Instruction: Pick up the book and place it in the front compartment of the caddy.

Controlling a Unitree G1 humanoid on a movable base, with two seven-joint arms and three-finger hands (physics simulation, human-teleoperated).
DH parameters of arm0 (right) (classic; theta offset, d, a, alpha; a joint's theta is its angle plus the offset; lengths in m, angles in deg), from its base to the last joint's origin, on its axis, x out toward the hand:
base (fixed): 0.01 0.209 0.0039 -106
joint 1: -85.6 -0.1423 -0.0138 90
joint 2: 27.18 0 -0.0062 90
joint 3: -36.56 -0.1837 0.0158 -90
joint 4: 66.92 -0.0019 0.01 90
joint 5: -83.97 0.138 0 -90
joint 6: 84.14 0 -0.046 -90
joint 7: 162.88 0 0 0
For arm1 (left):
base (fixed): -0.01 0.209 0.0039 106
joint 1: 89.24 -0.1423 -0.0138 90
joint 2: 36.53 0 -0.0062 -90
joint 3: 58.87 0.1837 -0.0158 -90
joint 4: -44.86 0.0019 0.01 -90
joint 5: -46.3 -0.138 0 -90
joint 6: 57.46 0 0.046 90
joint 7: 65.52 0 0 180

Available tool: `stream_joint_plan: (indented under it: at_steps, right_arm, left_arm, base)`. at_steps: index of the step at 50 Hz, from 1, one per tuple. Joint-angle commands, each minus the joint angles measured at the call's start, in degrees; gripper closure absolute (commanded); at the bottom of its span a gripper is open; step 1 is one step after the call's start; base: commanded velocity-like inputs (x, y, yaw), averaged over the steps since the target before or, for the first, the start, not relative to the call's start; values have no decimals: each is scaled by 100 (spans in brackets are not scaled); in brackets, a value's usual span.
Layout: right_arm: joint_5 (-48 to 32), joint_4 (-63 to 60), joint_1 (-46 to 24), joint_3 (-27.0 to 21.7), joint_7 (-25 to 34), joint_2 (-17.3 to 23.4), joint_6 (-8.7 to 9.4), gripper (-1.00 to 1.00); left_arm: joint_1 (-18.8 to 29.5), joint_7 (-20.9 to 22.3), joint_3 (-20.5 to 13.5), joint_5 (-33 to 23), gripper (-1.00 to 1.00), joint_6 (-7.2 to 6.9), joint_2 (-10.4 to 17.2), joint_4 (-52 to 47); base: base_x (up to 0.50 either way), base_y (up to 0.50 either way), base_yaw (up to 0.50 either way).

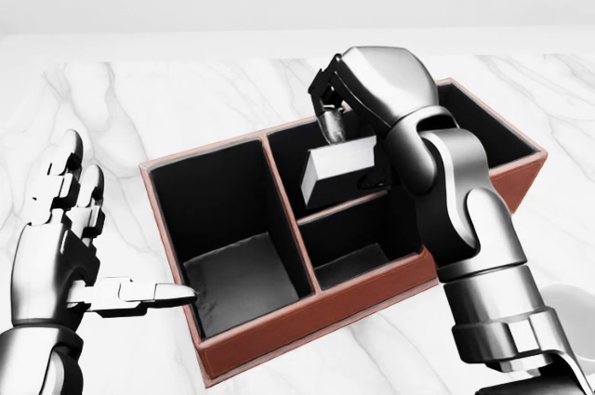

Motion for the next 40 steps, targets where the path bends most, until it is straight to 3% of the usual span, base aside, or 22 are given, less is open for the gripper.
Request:
stream_joint_plan:
  at_steps: [1, 10, 40]
  right_arm:
    - [-9, 180, -193, -27, -209, -29, 0, 100]
    - [-51, 935, -566, -14, -558, 32, 0, 100]
    - [-134, 1463, -821, 72, -793, -74, 0, 100]
  left_arm:
    - [-10, 3, -4, 5, -100, 0, 1, -50]
    - [5, 1, -8, 2, -100, 0, 2, -39]
    - [-2, 1, -1, 2, -100, 0, -5, -28]
  base:
    - [0, 0, 0]
    - [0, 0, 0]
    - [0, 0, 0]
